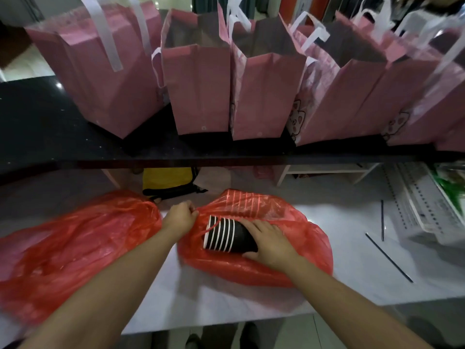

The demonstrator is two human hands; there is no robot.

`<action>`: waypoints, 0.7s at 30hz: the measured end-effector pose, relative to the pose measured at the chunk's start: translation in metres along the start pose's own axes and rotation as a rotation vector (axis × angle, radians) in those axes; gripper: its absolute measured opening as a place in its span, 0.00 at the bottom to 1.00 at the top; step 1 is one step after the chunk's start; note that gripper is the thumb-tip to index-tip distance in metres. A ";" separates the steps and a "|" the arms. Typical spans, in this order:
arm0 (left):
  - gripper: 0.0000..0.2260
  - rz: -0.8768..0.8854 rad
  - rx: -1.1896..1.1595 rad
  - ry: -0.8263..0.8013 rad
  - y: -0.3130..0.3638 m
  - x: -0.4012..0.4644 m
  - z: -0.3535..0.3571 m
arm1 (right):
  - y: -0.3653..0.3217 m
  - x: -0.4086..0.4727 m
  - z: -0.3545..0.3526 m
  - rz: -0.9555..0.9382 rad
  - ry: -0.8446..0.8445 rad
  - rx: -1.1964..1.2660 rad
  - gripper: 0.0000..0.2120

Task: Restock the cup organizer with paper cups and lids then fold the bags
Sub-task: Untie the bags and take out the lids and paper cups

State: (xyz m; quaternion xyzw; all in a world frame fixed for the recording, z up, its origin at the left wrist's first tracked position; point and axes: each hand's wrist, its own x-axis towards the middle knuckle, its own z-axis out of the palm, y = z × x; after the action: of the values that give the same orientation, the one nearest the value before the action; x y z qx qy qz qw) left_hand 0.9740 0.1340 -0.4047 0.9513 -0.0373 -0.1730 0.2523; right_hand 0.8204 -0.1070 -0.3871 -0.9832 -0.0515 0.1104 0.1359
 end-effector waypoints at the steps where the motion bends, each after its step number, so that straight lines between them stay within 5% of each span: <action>1: 0.05 0.002 0.011 -0.021 0.000 -0.001 0.002 | 0.000 0.002 -0.001 0.007 -0.016 0.036 0.44; 13: 0.09 0.517 -0.202 0.135 0.041 -0.046 -0.065 | -0.010 -0.024 -0.071 0.114 0.156 0.218 0.37; 17: 0.17 0.812 -0.076 0.205 0.059 -0.068 -0.079 | -0.021 -0.023 -0.093 0.266 0.307 0.167 0.38; 21: 0.23 0.907 0.029 0.308 0.071 -0.091 -0.082 | -0.035 -0.020 -0.109 0.476 0.487 0.123 0.40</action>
State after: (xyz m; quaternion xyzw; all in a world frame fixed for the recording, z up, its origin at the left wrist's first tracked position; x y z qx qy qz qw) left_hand 0.9187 0.1244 -0.2751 0.8572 -0.4130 0.0979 0.2916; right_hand 0.8234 -0.1041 -0.2705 -0.9551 0.2202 -0.0960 0.1736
